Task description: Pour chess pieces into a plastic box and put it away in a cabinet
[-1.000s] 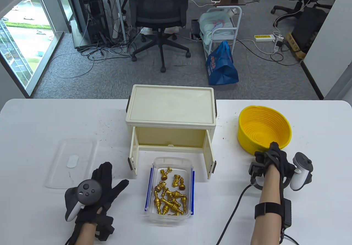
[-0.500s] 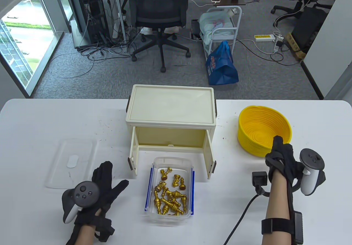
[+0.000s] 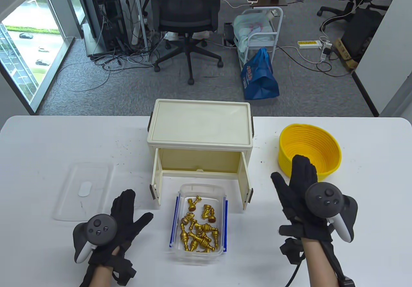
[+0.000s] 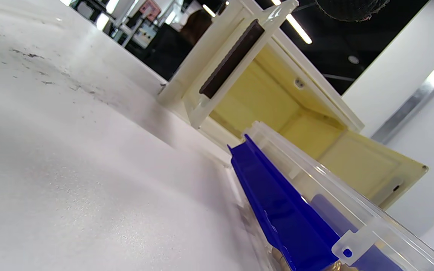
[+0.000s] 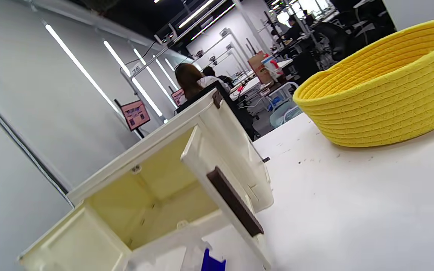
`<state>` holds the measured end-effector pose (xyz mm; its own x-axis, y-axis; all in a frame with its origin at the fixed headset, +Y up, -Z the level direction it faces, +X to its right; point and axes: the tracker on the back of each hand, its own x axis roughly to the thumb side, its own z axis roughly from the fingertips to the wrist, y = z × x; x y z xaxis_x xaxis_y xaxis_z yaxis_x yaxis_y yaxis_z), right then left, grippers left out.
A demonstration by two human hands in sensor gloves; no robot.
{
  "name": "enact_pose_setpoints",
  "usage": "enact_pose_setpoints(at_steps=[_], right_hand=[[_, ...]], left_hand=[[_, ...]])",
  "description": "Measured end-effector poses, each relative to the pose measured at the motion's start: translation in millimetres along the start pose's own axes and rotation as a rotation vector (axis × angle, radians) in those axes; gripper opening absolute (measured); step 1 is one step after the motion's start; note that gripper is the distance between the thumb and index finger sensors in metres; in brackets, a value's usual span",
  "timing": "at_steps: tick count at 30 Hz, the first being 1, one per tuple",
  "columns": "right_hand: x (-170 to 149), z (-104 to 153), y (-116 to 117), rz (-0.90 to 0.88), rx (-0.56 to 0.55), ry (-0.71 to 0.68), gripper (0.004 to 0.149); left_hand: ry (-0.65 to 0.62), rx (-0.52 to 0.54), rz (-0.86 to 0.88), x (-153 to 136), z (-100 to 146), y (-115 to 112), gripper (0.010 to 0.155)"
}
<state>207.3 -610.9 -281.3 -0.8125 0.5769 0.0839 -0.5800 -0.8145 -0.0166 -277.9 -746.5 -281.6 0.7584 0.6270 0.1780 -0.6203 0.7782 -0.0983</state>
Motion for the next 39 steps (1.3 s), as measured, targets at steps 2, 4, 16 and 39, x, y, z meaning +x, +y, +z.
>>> enact_pose_setpoints(at_steps=[2,4,16,39], right_hand=[[7,8,13,0.085,0.017,-0.049,0.086],[10,14,25,0.157,0.02,-0.066,0.089],[-45,17,121,0.166,0.173,0.002,0.092],[-60,18,129,0.162,0.248,0.044,0.09]], left_hand=[[-0.002,-0.001,-0.007,1,0,0,0.1],[-0.003,-0.001,-0.015,1,0,-1,0.1],[0.016,-0.031,-0.087,2,-2,-8,0.1],[0.615,0.027,-0.588,1,-55,49,0.085]])
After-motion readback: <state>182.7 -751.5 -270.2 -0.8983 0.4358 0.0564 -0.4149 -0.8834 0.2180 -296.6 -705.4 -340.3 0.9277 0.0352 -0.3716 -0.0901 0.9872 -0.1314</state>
